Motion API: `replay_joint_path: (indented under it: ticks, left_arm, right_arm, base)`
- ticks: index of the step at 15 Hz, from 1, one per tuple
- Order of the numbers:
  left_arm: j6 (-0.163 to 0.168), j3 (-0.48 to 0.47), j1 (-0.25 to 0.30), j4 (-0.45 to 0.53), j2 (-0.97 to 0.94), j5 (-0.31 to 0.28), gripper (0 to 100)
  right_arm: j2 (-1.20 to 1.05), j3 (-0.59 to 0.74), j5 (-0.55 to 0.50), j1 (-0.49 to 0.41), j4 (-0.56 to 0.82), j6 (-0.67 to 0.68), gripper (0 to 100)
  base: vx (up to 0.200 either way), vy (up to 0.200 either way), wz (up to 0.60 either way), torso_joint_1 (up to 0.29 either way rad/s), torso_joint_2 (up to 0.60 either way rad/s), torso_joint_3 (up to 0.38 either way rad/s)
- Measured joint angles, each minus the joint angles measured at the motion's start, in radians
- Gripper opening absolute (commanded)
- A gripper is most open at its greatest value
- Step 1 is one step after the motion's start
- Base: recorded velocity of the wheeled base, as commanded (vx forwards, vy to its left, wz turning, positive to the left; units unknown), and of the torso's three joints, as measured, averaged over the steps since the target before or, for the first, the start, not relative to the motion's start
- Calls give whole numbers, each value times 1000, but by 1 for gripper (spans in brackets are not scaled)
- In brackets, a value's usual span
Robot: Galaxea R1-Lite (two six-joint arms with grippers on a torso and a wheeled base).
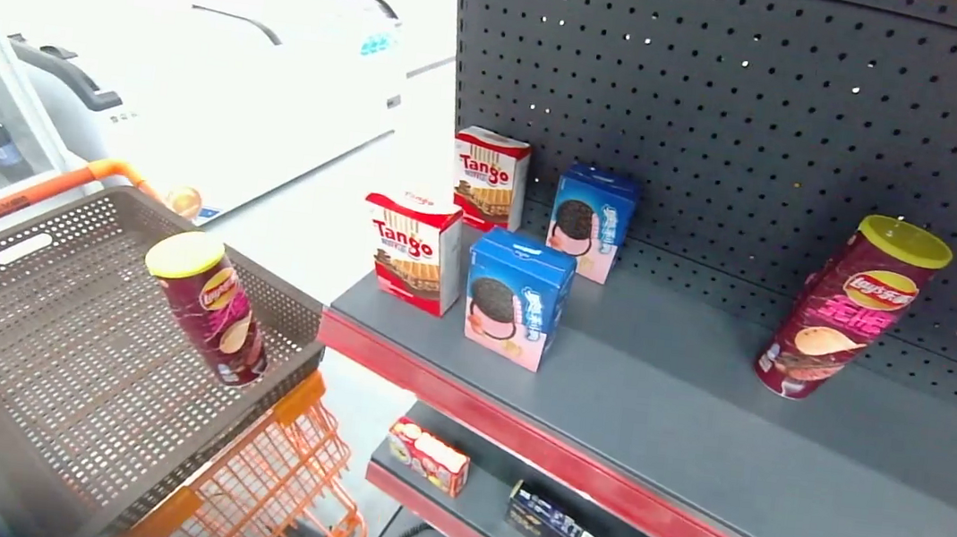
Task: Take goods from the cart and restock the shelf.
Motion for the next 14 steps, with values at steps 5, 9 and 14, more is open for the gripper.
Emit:
replay_joint_path:
  ticks: [5,9,14]
  left_arm:
    - [9,0,1,0,0,-4,100]
    - [11,-34,2,14,1,-1,100]
    - [7,-187,1,44,207,35,100]
  right_arm:
    - [0,0,0,0,0,0,100]
    - [0,0,0,0,0,0,100]
    - [0,0,0,0,0,0,100]
  base:
    - [0,0,0,0,0,0]
    - [0,0,0,0,0,0]
    - [0,0,0,0,0,0]
